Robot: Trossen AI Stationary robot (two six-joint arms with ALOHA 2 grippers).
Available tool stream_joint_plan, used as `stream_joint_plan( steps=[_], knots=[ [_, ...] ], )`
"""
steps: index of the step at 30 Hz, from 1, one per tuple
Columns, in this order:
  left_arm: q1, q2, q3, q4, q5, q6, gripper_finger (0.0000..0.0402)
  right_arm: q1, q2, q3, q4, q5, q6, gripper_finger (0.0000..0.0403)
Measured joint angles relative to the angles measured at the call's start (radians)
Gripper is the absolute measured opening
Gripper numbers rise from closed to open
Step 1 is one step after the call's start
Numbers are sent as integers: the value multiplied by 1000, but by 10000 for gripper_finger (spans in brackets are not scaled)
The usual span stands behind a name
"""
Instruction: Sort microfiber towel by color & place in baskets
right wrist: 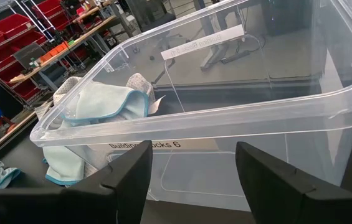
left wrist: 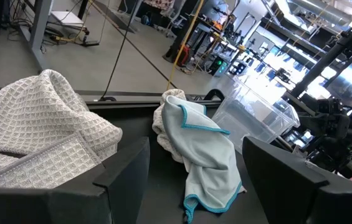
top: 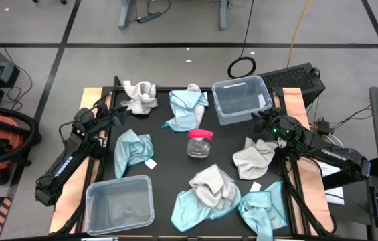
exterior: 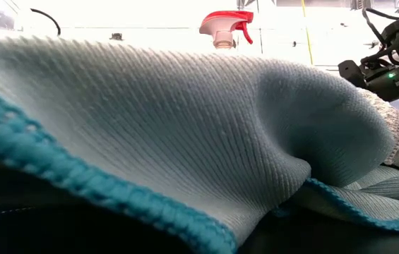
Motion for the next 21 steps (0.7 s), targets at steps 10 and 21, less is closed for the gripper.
stream_joint_plan(
  steps=[10, 21],
  knots=[
    [0, 0, 0, 0, 0, 0, 262, 0, 0, 0, 3, 0, 0, 221],
    [0, 0, 0, 0, 0, 0, 262, 0, 0, 0, 3, 0, 15, 221]
  ],
)
